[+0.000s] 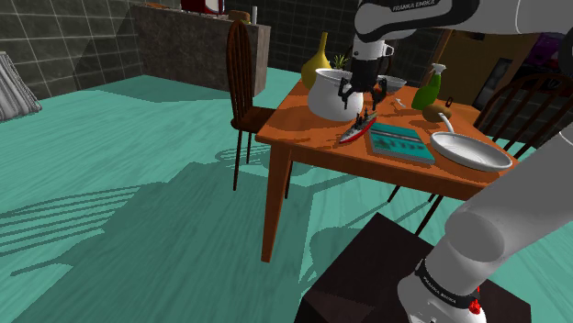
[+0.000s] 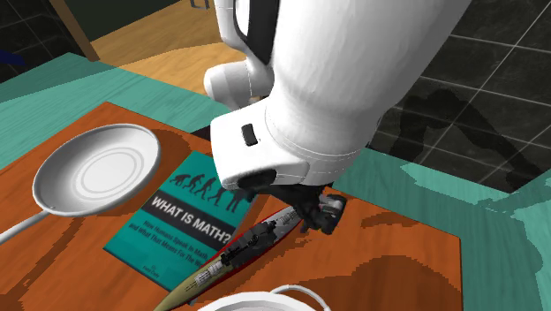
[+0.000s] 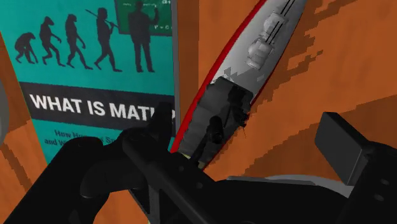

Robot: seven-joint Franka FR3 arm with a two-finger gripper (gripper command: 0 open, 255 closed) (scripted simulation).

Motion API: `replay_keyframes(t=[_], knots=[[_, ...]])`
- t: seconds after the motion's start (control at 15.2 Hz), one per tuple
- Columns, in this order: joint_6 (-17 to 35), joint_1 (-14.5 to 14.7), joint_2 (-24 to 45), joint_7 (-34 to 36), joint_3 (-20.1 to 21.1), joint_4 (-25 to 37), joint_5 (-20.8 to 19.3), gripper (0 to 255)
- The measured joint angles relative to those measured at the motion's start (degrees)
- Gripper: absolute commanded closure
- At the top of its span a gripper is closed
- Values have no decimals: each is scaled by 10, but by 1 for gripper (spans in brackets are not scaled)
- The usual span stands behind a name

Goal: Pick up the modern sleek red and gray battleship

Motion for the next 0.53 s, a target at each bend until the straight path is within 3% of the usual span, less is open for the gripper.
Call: replay_keyframes(t=[0.26, 0.53], knots=[[-9, -23, 42, 66, -12, 37, -17, 0], [15, -25, 47, 77, -15, 16, -19, 0]])
